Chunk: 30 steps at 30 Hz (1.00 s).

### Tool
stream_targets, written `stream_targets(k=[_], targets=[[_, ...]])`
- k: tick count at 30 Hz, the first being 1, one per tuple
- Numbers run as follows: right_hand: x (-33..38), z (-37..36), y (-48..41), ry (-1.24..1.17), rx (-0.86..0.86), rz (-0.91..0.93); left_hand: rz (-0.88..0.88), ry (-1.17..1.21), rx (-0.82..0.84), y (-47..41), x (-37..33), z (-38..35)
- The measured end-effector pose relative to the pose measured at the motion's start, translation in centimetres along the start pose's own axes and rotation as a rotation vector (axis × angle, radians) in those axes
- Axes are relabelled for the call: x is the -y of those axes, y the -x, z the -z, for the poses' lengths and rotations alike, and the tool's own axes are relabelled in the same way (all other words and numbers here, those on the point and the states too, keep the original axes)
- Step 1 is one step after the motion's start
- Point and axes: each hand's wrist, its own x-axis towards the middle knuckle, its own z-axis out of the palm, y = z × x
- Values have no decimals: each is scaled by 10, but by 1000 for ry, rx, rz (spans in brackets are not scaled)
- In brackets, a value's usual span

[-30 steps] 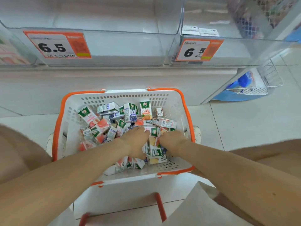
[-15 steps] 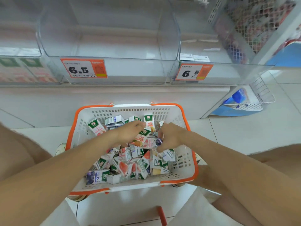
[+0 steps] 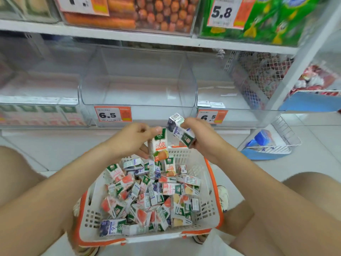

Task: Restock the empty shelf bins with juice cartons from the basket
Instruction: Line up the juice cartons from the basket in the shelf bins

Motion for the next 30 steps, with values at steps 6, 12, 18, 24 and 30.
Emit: stream_targets(k=[6,12,18,24,30], targets=[[42,4,24,218,-306,301,-108,40,-111,8,-30,18],[53,4,19,569,-386,481,-213,106,-184,-2,-44,16],[52,-1,9,584,-353,518,-313,-10,-186,-8,-55,14],[67,21,5,598,-413,624,-411,-167,-238,-12,-49,11],[75,88,-6,774,-648,627,-523,-391,-248,-22,-46,-11]])
